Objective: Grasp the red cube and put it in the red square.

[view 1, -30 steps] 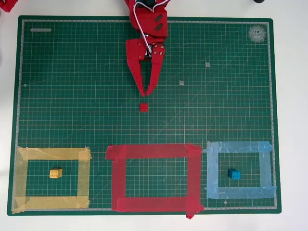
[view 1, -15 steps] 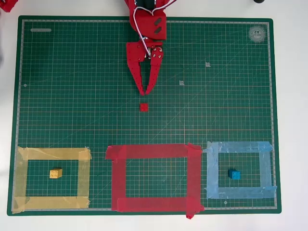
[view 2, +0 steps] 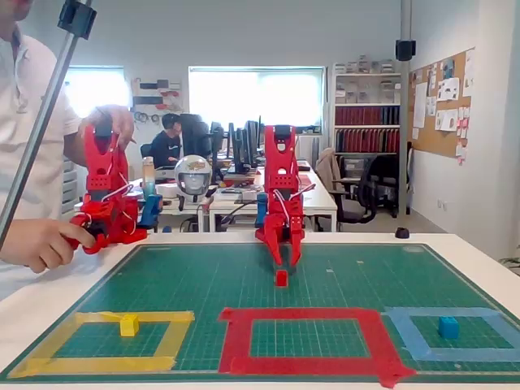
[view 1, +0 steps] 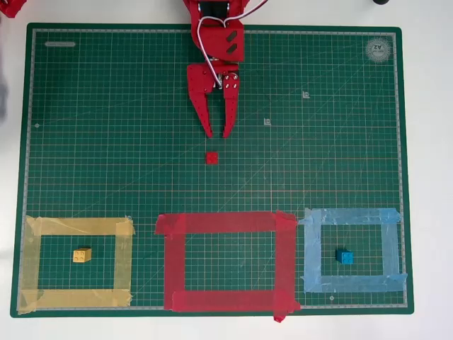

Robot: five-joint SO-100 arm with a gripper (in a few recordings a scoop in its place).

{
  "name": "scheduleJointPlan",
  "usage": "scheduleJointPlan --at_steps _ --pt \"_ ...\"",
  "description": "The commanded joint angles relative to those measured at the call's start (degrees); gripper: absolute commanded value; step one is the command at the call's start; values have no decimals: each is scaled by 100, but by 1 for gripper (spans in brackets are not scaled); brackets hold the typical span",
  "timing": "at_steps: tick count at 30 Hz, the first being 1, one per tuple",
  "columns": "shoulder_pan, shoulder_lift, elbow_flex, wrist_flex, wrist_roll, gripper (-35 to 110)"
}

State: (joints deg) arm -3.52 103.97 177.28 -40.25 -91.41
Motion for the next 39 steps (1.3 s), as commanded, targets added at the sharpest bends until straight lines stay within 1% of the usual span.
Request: scheduleJointPlan --at_steps 1,16,39 --pt "9 -141 -281 -246 -132 16" --pt "167 -896 -1134 -246 -123 17" --pt "448 -1187 -1371 -246 -158 17"
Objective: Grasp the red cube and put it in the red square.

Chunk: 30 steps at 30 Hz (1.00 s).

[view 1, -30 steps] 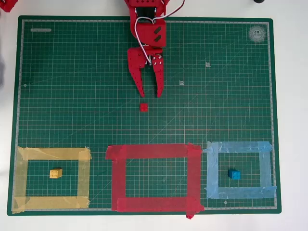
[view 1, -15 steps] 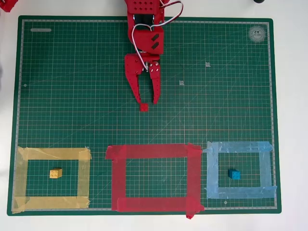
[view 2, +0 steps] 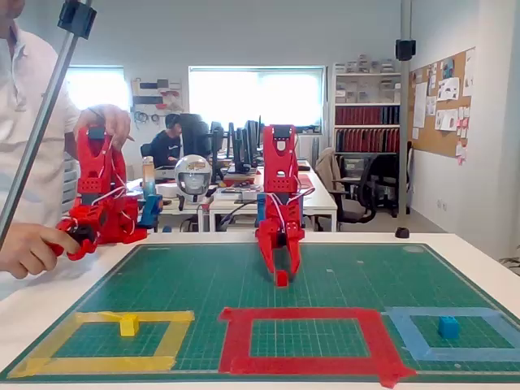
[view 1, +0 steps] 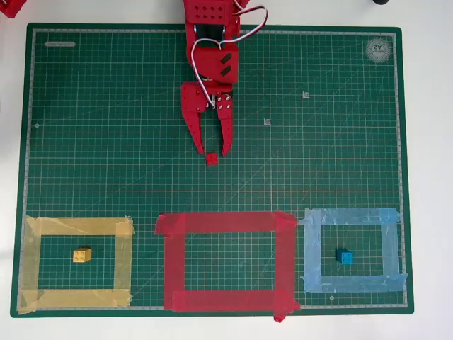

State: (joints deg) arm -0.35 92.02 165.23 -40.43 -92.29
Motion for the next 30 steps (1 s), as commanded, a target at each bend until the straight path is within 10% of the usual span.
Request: scheduleJointPlan --at_steps 1,30 --pt "141 0 -185 -229 -79 17" --pt "44 -501 -703 -229 -88 9"
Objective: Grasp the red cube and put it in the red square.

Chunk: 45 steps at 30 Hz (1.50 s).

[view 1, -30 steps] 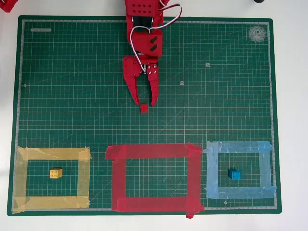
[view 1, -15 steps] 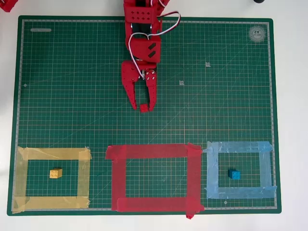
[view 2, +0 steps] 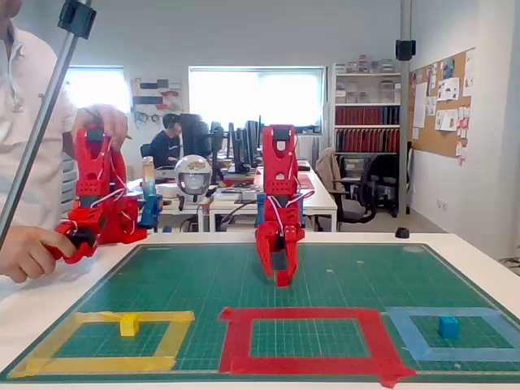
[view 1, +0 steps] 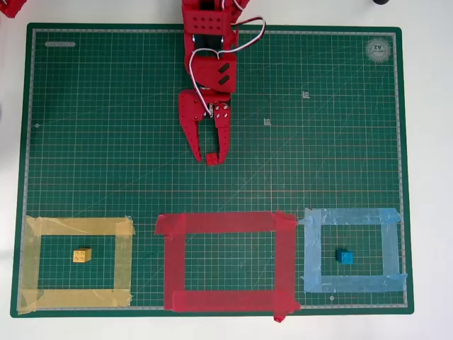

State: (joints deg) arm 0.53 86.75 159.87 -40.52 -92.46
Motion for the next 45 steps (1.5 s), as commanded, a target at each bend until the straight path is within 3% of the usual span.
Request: scheduleJointPlan --at_steps 1,6,16,25,32,38,45 --pt "-53 26 -167 -220 -70 9" --pt "-62 26 -141 -220 -123 -1" --pt "-149 18 -466 -158 -123 -1" --pt "-220 -308 -3050 1811 176 -1" --pt "-1002 -1635 -4737 1758 193 -1" --pt "-976 -2865 -5941 1758 650 -1" --pt "-896 -3322 -6205 1758 967 -2"
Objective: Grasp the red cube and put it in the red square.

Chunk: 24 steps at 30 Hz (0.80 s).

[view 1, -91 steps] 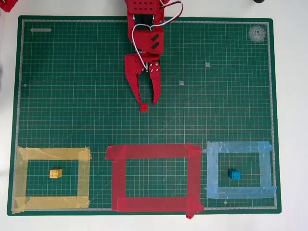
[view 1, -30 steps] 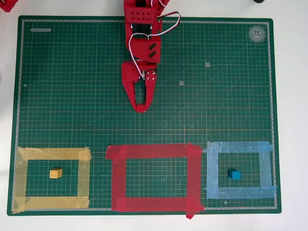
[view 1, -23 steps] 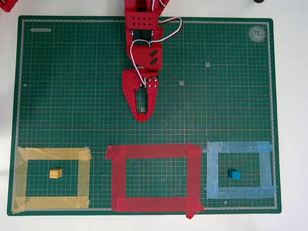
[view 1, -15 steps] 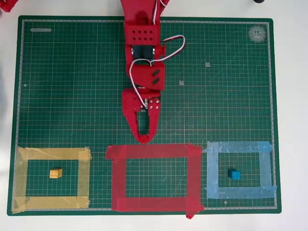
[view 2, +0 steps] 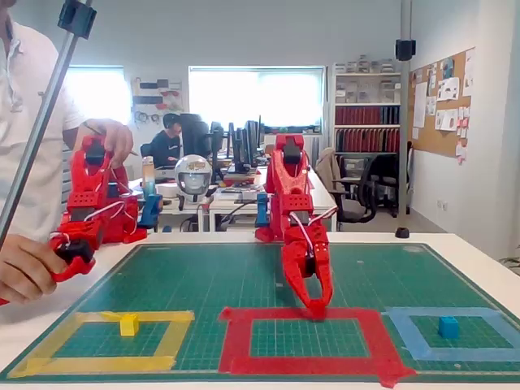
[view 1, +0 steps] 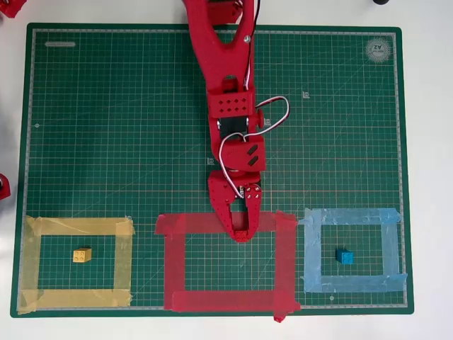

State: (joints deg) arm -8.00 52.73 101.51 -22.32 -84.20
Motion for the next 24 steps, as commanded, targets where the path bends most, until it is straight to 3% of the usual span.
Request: scheduleJointPlan --at_steps 1,14,24 --pt "-26 44 -439 -62 211 -2" --pt "281 -44 -879 -9 773 -2" --pt "439 -149 -923 -9 404 -2"
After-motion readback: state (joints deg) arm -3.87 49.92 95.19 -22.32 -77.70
